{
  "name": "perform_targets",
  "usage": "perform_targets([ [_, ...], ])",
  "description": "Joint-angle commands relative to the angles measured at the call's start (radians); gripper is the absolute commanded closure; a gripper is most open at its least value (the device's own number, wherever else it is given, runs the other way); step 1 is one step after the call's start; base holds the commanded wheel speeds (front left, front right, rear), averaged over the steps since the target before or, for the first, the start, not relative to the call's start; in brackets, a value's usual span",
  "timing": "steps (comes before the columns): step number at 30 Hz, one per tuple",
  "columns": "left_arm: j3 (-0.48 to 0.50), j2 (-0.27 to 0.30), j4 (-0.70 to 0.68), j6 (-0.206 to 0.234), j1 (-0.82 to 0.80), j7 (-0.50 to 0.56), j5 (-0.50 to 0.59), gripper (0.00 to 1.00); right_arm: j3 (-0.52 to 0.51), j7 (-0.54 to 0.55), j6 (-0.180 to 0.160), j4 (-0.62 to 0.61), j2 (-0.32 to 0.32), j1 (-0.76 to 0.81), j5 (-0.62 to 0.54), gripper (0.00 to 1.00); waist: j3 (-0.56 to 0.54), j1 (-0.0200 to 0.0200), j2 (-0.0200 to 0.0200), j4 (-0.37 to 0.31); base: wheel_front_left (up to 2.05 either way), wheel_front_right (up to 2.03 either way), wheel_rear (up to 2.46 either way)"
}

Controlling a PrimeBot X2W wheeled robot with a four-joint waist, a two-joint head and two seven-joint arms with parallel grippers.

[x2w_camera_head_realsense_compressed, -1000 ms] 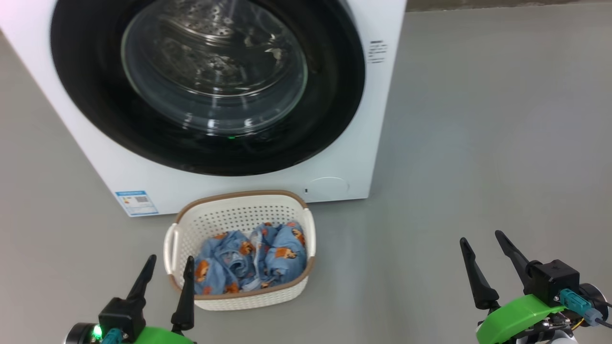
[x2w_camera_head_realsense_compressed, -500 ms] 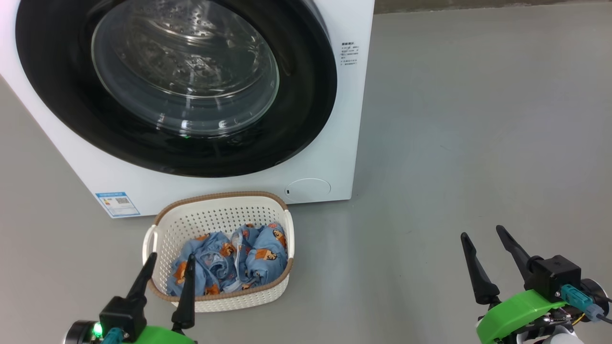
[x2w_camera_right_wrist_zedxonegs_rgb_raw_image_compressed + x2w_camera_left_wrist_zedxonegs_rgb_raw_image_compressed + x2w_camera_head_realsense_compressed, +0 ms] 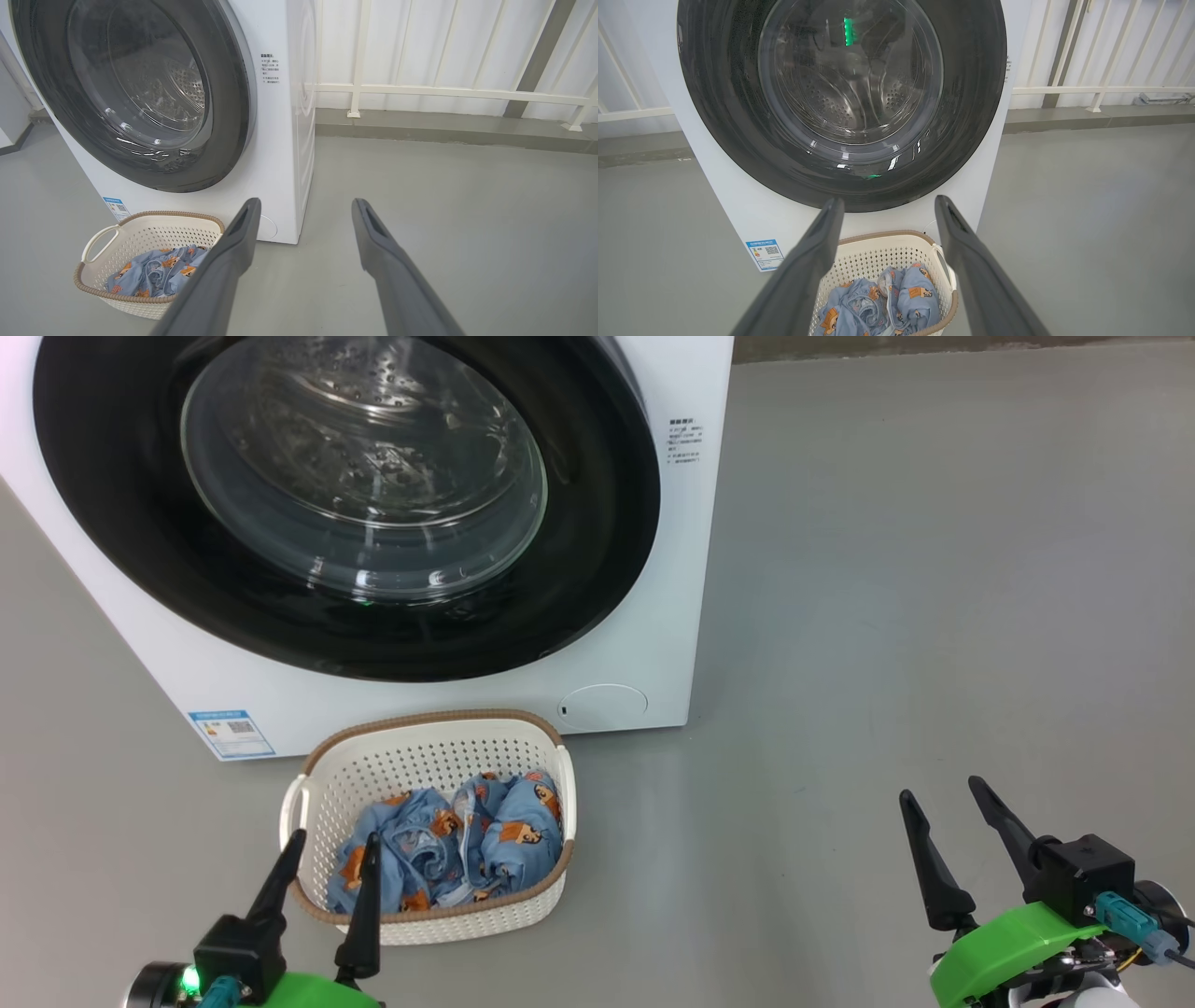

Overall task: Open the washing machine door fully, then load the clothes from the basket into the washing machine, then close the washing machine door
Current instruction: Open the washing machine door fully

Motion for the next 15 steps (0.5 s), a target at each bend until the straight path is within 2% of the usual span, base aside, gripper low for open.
perform_targets([
  [1,0.032,0.017,-0.024,0.004,-0.036,-0.009,0.008,0.0,0.018,-0.01,-0.001,-0.029,-0.004,-0.028,0.006,0.0,0.001,0.0,0.0,0.001,0.0,0.0,0.0],
  [5,0.031,0.018,-0.022,0.005,-0.037,-0.009,0.011,0.0,0.017,-0.01,-0.001,-0.03,-0.005,-0.028,0.006,0.0,0.002,0.0,0.0,0.002,0.0,0.0,0.0],
  [6,0.031,0.018,-0.021,0.005,-0.037,-0.009,0.011,0.0,0.016,-0.01,-0.001,-0.029,-0.005,-0.028,0.006,0.1,0.002,0.0,0.0,0.003,0.0,0.0,0.0],
  [7,0.031,0.019,-0.02,0.005,-0.037,-0.009,0.011,0.0,0.016,-0.015,-0.001,-0.031,-0.005,-0.028,0.008,0.82,0.002,0.0,0.0,0.003,0.0,0.0,0.0],
  [8,0.031,0.02,-0.019,0.006,-0.037,-0.009,0.012,0.0,0.015,-0.016,-0.001,-0.031,-0.004,-0.029,0.01,1.0,0.002,0.0,0.0,0.003,0.0,0.0,0.0],
  [15,0.038,0.018,-0.022,0.005,-0.04,-0.009,0.003,0.0,0.013,-0.017,-0.001,-0.033,-0.003,-0.033,0.02,1.0,0.007,0.0,0.0,0.003,0.0,0.0,0.0],
])
